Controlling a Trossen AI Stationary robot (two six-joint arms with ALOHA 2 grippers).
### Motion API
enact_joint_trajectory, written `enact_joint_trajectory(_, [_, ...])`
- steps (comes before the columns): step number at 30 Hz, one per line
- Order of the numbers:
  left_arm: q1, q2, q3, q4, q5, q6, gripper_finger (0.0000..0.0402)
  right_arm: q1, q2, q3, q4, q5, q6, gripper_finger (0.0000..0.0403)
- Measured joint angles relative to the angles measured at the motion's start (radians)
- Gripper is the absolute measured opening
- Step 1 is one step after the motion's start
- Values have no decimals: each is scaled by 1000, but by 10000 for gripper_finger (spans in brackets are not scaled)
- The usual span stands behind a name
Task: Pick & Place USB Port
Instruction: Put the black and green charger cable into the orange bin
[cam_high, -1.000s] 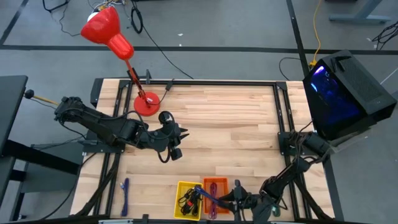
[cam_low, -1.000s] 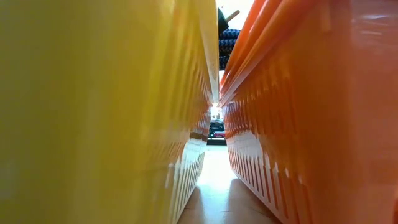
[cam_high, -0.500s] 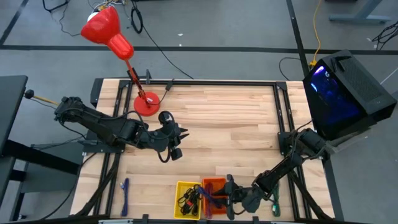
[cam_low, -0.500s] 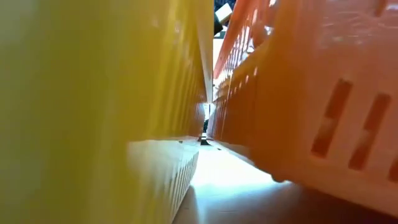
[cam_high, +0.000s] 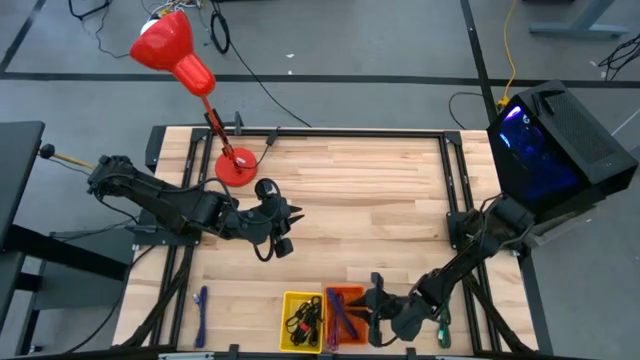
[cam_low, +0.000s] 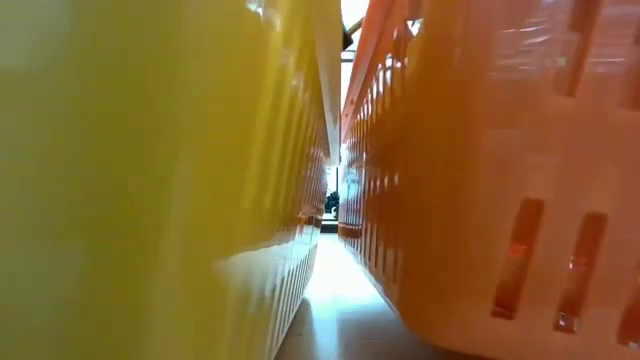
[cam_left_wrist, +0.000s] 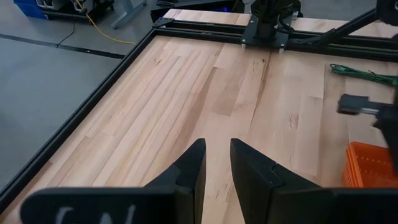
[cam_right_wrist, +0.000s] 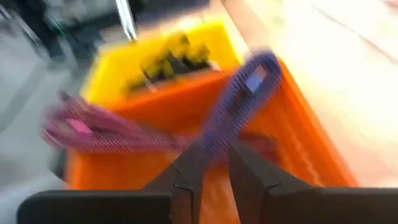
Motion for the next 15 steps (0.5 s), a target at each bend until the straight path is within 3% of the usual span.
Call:
enact_joint_trajectory(7, [0,0,0,1,-37,-8,78,9,-129,0,-352,6,119,75])
enact_joint_trajectory(15, [0,0,0,0,-42,-7,78,43,-311,0,-525,28,125,75])
